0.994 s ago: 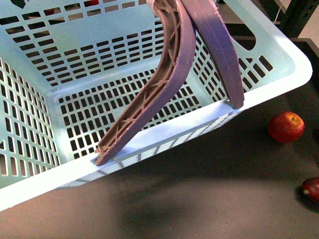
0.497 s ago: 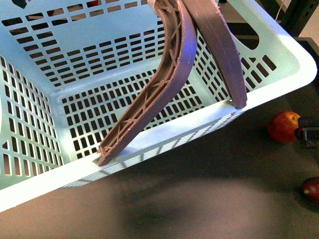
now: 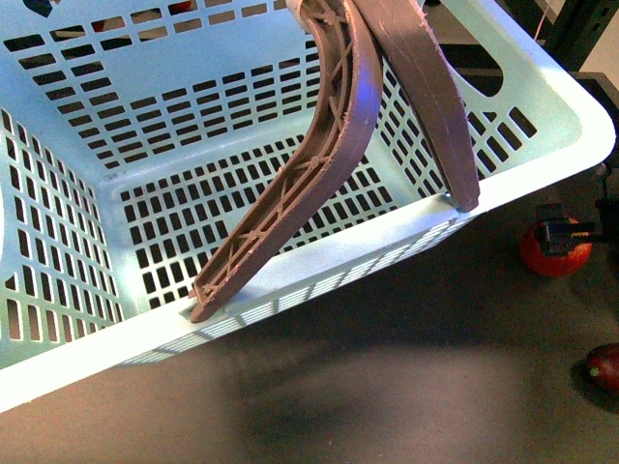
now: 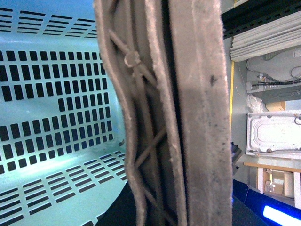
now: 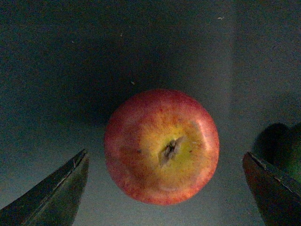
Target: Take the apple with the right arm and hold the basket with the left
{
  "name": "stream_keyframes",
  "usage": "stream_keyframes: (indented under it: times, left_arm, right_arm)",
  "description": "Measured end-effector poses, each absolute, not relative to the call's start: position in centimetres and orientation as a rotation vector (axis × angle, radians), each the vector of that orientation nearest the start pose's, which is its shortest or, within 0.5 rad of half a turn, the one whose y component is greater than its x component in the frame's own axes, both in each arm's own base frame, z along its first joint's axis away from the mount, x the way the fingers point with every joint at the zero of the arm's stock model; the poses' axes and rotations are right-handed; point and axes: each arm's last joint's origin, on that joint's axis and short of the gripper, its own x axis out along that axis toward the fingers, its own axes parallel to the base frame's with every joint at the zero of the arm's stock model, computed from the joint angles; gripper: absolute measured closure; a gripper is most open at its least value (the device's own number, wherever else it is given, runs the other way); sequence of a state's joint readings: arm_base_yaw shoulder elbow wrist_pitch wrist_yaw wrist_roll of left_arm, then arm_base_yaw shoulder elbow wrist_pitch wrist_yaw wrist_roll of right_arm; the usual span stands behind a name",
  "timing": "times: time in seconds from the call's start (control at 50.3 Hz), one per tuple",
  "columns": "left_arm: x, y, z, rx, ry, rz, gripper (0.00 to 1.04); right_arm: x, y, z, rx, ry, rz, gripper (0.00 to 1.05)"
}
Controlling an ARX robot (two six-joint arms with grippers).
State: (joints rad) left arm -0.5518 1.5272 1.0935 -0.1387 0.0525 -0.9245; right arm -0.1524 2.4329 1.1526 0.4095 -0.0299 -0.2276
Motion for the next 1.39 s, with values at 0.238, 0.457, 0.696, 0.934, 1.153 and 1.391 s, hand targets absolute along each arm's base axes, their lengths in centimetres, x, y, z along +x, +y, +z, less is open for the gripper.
stream_keyframes:
  times: [0.238,0.457,0.696,0.934,1.153,1.391]
  left_arm:
    - [28.6,-17.8,26.6,-0.729,0.784,-0.281,0.89]
    - [28.6,-17.8,26.6,-0.729,0.784,-0.281,0.89]
    - [28.6,-17.8,26.6,-0.729,0.784,-0.281,0.89]
    - [28.6,-17.8,26.6,-0.729,0.784,-0.281,0.89]
    - [28.6,-17.8,26.6,-0.729,0.784,-0.281,0.89]
    - [28.6,-17.8,26.6,-0.729,0.784,-0.281,0.89]
  right_arm:
    - [41.6,-6.0,-2.9,-0.125,0.901,-0.012,0.09]
    - [41.6,-6.0,-4.8,-0.111,0.952,-0.039,0.14]
    - [40.8,-6.4,-4.7,-0.082,0.936,-0.062,0.26]
    - [38.0,-7.0,0.2,-0.079,0.817,-0.050,0.28]
    - [33.7,-6.3,9.8,-0.087,0.599,0.006,0.28]
    - [29.4,-2.1,20.0,-0.104,0.332,0.074,0.28]
